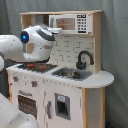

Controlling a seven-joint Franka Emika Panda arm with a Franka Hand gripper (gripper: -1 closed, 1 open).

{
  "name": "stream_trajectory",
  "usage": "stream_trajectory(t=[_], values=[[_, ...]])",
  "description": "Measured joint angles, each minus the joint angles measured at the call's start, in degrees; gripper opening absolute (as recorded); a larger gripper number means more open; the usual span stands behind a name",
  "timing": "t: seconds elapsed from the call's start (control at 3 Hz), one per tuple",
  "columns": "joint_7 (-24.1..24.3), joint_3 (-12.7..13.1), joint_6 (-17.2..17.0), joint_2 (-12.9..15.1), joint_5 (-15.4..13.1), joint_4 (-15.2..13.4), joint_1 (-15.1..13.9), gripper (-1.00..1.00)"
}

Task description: Play with the kitchen

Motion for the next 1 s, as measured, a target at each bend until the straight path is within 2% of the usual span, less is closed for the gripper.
stream_trajectory(t=[0.33,1.0], values=[[0.25,1.17,-1.83,-1.58,1.66,-0.78,1.11,1.00],[1.73,6.17,-6.99,-7.65,6.56,-4.62,6.68,1.00]])
